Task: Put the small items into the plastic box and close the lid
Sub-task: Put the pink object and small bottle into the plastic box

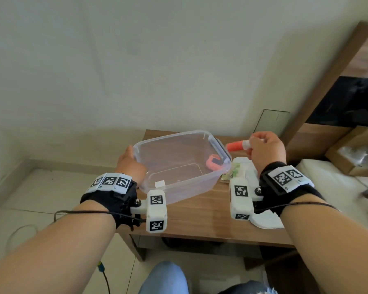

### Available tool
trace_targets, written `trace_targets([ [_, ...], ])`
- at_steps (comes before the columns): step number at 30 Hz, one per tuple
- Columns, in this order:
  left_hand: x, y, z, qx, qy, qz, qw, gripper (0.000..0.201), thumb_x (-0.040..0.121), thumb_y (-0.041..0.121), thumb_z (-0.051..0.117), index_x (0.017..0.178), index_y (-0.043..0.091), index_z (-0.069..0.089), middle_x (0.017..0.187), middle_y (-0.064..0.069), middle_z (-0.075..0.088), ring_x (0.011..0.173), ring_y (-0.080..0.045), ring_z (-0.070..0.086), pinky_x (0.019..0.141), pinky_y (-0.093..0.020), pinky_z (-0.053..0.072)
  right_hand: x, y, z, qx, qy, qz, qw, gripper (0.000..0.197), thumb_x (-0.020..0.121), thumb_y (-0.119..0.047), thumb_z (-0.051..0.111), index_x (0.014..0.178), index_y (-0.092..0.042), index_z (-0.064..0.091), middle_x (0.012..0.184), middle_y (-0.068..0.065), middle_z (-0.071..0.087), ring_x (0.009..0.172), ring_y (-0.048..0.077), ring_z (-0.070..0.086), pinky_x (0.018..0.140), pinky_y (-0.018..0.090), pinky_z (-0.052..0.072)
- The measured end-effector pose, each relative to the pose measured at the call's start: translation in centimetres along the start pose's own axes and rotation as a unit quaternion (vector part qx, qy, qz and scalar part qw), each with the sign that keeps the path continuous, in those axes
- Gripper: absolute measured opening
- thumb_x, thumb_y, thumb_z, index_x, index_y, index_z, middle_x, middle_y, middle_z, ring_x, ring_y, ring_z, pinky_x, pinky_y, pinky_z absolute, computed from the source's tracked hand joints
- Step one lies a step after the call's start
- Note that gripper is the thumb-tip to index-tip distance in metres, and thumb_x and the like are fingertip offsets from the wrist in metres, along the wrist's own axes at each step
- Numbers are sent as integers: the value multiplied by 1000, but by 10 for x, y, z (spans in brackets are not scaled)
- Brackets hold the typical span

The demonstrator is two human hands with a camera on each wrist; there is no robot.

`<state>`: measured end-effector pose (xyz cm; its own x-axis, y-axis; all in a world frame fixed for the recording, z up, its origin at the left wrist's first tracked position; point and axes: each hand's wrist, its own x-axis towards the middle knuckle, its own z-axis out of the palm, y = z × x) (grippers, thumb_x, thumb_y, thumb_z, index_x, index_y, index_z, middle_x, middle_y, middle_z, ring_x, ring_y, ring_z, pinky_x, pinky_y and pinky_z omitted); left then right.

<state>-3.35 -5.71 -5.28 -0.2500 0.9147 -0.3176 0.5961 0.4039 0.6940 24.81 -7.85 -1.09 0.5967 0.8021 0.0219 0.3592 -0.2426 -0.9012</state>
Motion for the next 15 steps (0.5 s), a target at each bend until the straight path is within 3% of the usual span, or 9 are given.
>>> trace_targets([
  [3,-1,0,0,5,-6,10,1000,63,80,-3,44,135,23,32,138,-16,42,99,-44,60,72,-42,54,-6,-12,13,-43,-109,-32,993,13,86,-17,53,96,-18,61,77,4,66,64,18,60,66,34,56],
  [5,-3,1,0,15,0,17,1000,58,78,-1,44,132,19,34,135,-17,44,101,-44,60,79,-45,55,-13,-19,24,-108,-181,-59,976,8,84,-16,56,89,-22,60,72,1,67,66,19,64,71,36,58],
  [8,-5,-1,3,23,21,27,999,55,76,1,44,129,15,36,133,-18,45,111,-42,55,90,-51,52,-17,-18,39,-182,-250,-71,948,15,79,-12,59,86,-25,59,86,2,70,79,22,66,76,35,56],
  [13,-5,-5,8,41,45,37,997,64,80,5,48,141,12,31,144,-14,38,128,-36,44,104,-42,42,-15,-13,46,-202,-227,-88,948,26,84,-13,52,105,-20,66,107,4,71,93,23,65,88,35,52],
  [15,-4,-5,8,38,51,37,997,66,79,9,52,142,14,31,142,-14,40,126,-36,46,104,-45,43,-10,-11,43,-192,-178,-92,961,27,86,-15,52,109,-18,66,105,0,69,92,22,62,82,30,48],
])
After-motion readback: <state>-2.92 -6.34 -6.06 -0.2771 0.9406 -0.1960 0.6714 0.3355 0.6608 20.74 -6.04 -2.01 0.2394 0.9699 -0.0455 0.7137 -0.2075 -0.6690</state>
